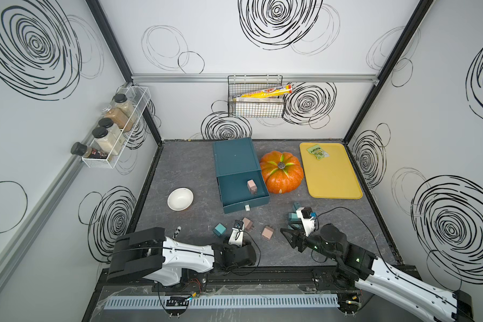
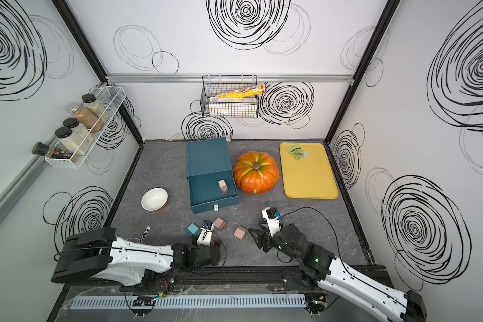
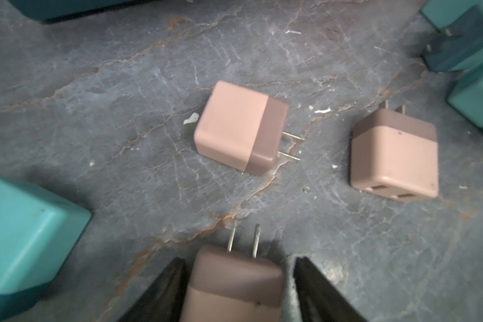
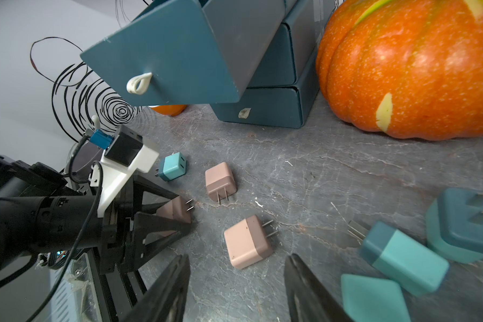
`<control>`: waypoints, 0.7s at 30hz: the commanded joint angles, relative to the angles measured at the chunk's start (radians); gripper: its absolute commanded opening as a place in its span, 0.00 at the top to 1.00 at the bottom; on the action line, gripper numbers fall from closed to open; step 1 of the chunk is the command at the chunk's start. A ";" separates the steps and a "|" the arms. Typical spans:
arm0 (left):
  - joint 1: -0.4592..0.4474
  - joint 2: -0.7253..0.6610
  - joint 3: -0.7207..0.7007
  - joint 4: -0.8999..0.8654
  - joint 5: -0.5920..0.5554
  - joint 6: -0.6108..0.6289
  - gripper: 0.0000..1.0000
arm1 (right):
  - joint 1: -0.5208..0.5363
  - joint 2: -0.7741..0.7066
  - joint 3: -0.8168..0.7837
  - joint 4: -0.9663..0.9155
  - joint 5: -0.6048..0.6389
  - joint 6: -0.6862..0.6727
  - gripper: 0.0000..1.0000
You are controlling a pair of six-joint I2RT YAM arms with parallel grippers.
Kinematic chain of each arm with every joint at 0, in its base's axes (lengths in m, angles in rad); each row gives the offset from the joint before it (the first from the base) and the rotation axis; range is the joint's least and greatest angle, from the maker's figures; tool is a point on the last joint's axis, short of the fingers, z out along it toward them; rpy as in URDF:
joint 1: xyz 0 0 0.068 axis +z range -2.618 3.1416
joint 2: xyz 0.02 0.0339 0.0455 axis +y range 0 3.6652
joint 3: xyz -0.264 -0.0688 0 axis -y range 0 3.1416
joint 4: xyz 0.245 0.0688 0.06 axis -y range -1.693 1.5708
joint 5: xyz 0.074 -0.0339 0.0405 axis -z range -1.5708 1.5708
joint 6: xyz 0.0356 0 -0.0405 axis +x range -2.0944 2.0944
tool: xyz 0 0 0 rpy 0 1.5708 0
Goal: Place the plugs into the drawer by color
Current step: Pick up the plug from the center of the board.
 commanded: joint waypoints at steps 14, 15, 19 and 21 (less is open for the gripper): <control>-0.065 0.015 0.198 -0.292 0.045 -0.075 0.80 | 0.005 -0.037 -0.015 0.015 0.002 0.011 0.41; -0.065 -0.051 0.208 -0.286 0.063 -0.044 0.80 | 0.005 -0.039 -0.014 0.015 0.001 0.011 0.41; -0.064 -0.259 0.272 -0.247 0.128 0.074 0.82 | 0.004 -0.037 0.044 -0.007 0.000 0.018 0.39; -0.061 -0.287 0.359 -0.319 0.122 0.091 0.82 | 0.004 -0.012 0.110 -0.027 0.023 0.051 0.37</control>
